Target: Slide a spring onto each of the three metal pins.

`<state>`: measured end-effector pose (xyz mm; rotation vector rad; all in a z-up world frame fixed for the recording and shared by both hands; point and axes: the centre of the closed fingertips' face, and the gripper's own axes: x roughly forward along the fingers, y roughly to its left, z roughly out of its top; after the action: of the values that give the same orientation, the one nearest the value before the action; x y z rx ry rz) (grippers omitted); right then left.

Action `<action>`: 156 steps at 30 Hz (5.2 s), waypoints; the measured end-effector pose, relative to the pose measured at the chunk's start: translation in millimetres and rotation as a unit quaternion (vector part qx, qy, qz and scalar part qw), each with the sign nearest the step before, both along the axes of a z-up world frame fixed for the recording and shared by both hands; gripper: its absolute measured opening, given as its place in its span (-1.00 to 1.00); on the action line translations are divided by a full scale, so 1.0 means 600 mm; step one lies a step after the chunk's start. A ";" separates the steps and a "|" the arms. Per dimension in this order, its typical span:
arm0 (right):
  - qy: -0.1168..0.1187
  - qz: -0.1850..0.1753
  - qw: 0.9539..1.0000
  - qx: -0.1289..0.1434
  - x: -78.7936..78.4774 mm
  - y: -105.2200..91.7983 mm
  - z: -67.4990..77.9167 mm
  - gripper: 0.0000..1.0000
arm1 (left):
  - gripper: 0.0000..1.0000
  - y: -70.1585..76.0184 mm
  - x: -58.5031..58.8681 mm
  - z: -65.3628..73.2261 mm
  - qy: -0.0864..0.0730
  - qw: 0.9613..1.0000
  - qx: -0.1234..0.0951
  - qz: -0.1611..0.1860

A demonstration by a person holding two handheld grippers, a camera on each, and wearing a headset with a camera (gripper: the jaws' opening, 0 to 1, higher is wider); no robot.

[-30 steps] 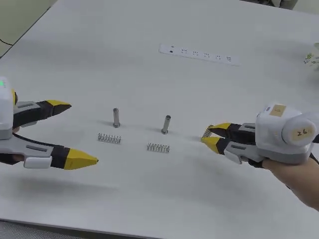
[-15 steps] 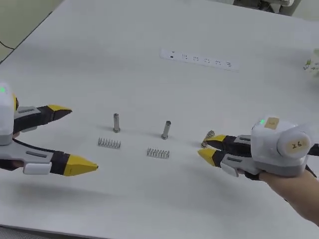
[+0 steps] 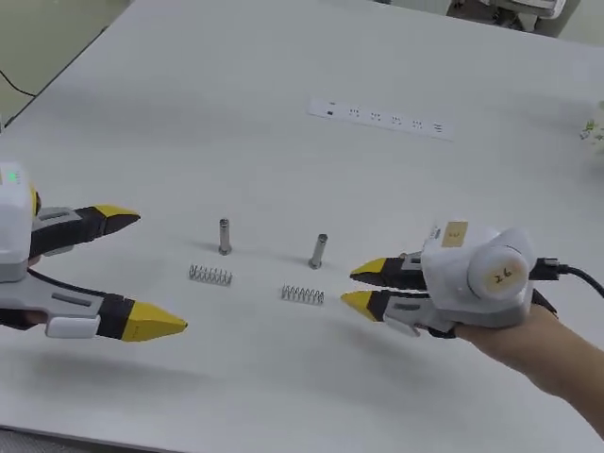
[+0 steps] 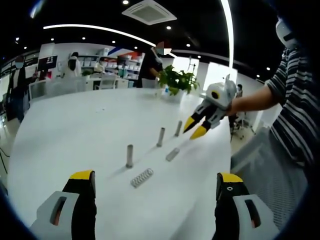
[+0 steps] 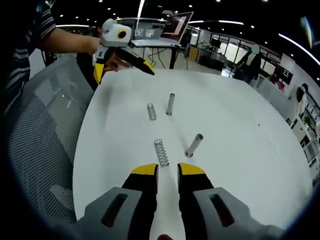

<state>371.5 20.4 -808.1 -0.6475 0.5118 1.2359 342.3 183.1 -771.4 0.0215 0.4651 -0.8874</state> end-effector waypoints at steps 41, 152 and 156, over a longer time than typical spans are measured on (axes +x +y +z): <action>0.007 0.097 0.990 -0.103 0.010 0.049 -0.079 -0.83 | 0.95 -0.002 -0.002 -0.009 0.004 1.000 0.004 -0.006; -0.029 0.130 0.990 -0.053 -0.068 0.019 0.053 -0.84 | -0.90 -0.263 -0.010 0.007 0.000 0.977 -0.076 -0.198; -0.026 0.125 0.991 -0.049 -0.066 0.018 0.054 -0.84 | -0.91 -0.264 -0.008 0.009 -0.007 0.977 -0.077 -0.199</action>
<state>332.0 30.9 -775.4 -0.8447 0.4585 1.4313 337.3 24.7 -765.9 -0.0215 0.3822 -1.3138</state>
